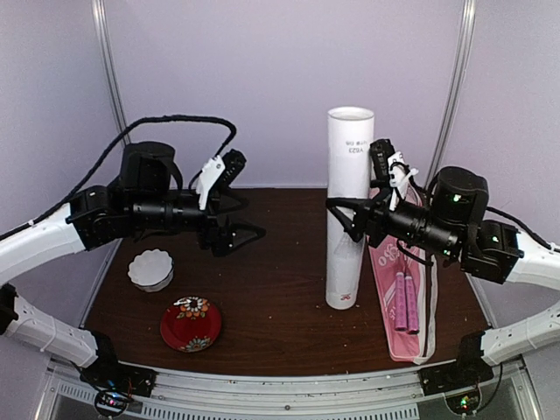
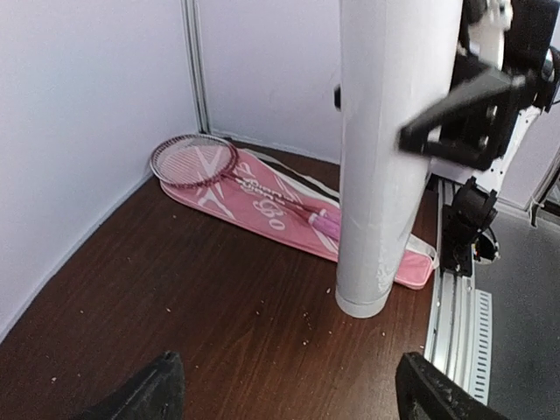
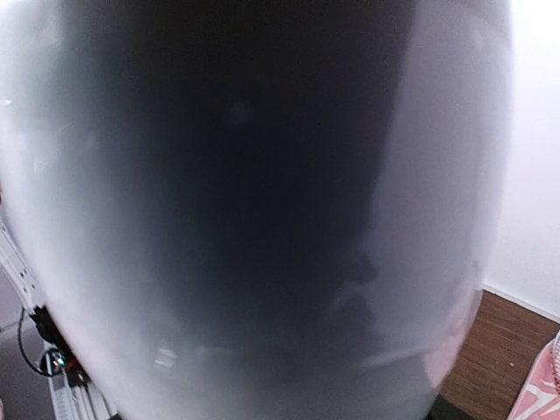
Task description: Pack up the badminton gear
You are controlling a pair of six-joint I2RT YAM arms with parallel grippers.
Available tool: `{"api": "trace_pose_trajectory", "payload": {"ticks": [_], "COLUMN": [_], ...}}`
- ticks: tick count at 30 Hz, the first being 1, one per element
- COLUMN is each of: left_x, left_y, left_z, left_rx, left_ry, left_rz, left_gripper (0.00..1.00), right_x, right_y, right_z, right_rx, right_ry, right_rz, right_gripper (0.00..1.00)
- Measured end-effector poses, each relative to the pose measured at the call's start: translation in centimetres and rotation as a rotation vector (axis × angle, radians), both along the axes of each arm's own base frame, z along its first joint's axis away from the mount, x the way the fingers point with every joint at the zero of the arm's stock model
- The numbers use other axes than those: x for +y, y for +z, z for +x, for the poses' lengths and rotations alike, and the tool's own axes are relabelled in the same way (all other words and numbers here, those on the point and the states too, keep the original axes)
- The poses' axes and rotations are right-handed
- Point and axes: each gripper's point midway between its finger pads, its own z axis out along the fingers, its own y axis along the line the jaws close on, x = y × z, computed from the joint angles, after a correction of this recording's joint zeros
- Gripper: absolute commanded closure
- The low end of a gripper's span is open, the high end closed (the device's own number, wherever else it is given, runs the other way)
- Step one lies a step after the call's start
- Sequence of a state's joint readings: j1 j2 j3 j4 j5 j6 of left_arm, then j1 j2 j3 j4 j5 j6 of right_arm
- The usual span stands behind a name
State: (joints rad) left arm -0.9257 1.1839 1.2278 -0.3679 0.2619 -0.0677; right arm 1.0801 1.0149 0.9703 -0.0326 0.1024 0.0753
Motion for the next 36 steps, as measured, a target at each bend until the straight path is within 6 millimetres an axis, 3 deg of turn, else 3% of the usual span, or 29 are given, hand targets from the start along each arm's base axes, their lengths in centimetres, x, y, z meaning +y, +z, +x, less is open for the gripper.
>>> {"api": "trace_pose_trajectory", "payload": {"ticks": [3, 9, 26, 31, 36], "left_x": [-2.0, -5.5, -9.3, -9.7, -10.2], "left_y": [-2.8, -3.6, -1.1, 0.5, 0.6], "left_z": [-0.4, -1.0, -5.1, -5.3, -5.3], "left_rx": [0.035, 0.048, 0.141, 0.129, 0.142], "left_ry": [-0.025, -0.092, -0.369, -0.394, -0.411], "left_rz": [0.034, 0.004, -0.184, -0.252, -0.274], "left_gripper": [0.12, 0.11, 0.11, 0.17, 0.29], "right_x": [0.6, 2.7, 5.1, 5.5, 5.7], "right_y": [2.1, 4.7, 5.9, 5.3, 4.9], "right_z": [-0.2, -1.9, -3.9, -4.1, -4.1], "right_rx": [0.014, 0.028, 0.001, 0.014, 0.017], "right_ry": [0.035, 0.194, 0.389, 0.408, 0.413], "right_rz": [0.126, 0.316, 0.439, 0.44, 0.445], "right_gripper": [0.32, 0.31, 0.33, 0.32, 0.32]}}
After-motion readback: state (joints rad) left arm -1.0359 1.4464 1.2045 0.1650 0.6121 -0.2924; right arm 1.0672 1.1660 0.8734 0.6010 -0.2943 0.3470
